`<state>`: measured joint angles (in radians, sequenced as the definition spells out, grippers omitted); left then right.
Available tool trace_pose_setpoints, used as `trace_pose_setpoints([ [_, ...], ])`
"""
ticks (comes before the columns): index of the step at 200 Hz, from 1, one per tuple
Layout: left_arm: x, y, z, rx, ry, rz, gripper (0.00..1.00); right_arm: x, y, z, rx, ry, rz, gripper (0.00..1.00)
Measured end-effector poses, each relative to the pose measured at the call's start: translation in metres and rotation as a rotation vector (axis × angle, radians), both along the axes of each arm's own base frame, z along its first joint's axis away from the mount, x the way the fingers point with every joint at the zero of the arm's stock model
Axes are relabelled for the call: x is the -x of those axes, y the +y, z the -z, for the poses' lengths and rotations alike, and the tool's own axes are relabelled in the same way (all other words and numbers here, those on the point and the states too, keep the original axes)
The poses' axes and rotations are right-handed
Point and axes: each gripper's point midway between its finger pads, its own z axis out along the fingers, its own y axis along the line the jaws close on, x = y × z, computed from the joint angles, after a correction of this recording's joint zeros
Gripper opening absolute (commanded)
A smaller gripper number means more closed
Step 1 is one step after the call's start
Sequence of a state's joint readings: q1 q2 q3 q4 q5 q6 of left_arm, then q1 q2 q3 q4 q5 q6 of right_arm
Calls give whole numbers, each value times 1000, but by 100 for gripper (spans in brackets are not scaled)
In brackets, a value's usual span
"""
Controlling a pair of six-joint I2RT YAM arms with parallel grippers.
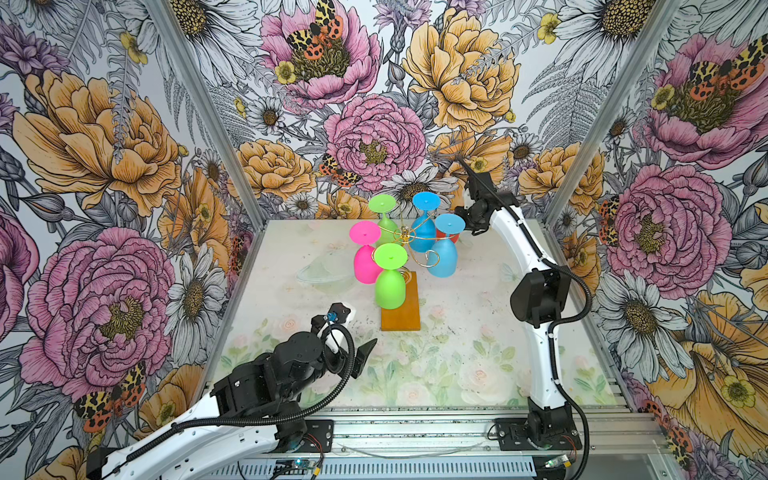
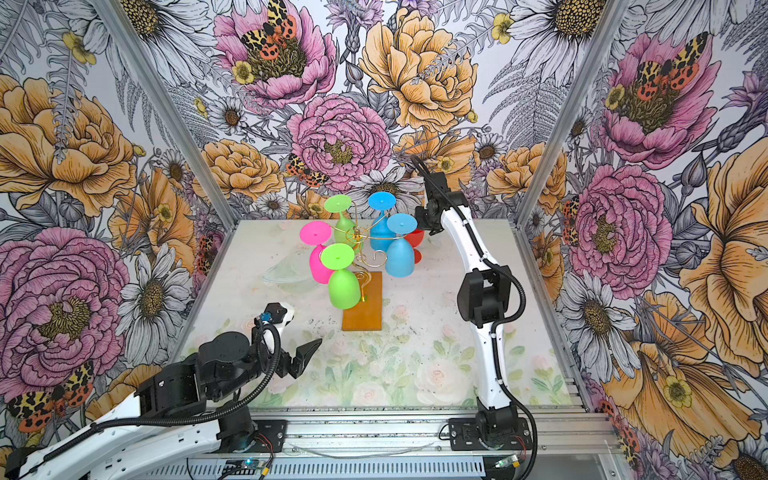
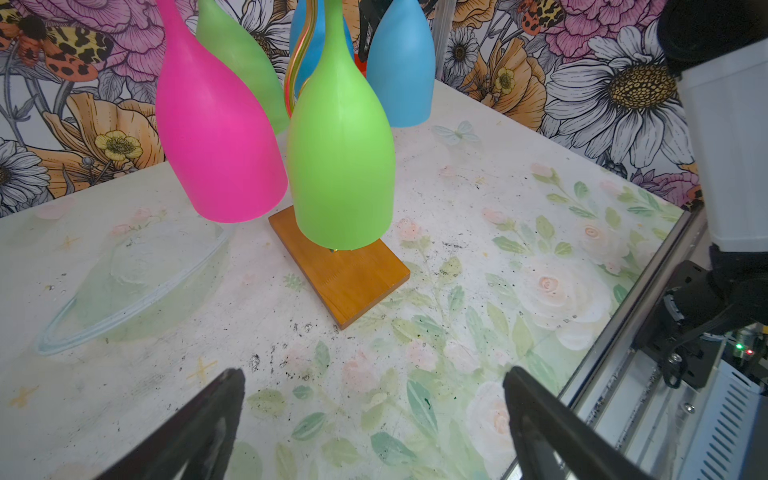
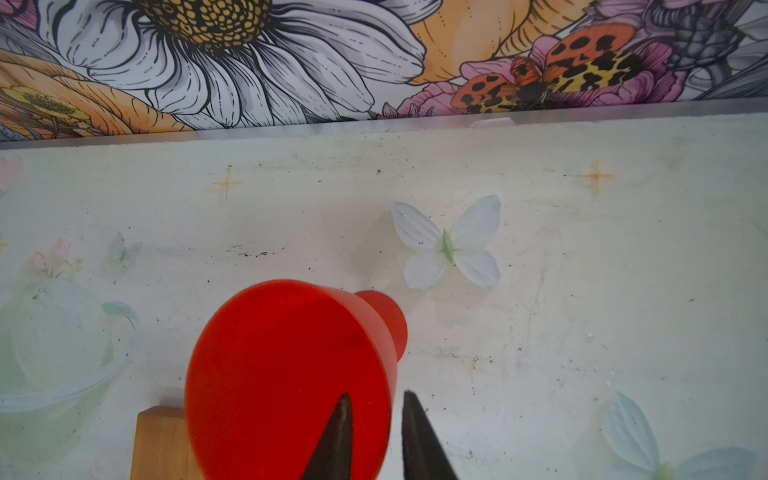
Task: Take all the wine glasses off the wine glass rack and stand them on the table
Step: 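Lower the red glass onto the table and open the right gripper, then raise the right gripper and move it toward a blue glass on the rack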
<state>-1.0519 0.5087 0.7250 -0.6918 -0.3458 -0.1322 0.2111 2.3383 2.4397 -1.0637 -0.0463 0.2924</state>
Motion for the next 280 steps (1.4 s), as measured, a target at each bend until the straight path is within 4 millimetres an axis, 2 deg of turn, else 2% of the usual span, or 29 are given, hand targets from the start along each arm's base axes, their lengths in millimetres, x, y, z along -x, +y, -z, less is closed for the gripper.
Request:
trace_pose_setpoints([
  [23, 1, -1, 0, 0, 0, 5, 99, 0, 0, 0, 3, -1, -4, 35],
  [29, 1, -1, 0, -1, 0, 5, 99, 0, 0, 0, 4, -1, -6, 38],
  [45, 1, -1, 1, -3, 1, 5, 99, 0, -1, 0, 7, -2, -3, 55],
  [75, 1, -1, 1, -3, 1, 4, 98, 0, -7, -3, 26, -6, 1, 66],
  [98, 0, -1, 1, -4, 0, 1, 99, 5, -14, -19, 30, -25, 14, 73],
  [118, 0, 0, -1, 2, -3, 0, 99, 10, -21, -46, 21, -70, 23, 77],
  [159, -5, 9, -3, 12, -10, -40, 99, 34, -28, -113, -36, -175, 23, 78],
  [180, -14, 18, -3, 12, -10, -94, 99, 50, -28, -137, -77, -207, 14, 77],
  [221, -29, 34, -5, 23, -11, -187, 99, 77, -15, -163, -167, -223, -40, 73],
  [280, -54, 47, -3, 36, 11, -282, 99, 116, 9, -188, -316, -229, -129, 69],
])
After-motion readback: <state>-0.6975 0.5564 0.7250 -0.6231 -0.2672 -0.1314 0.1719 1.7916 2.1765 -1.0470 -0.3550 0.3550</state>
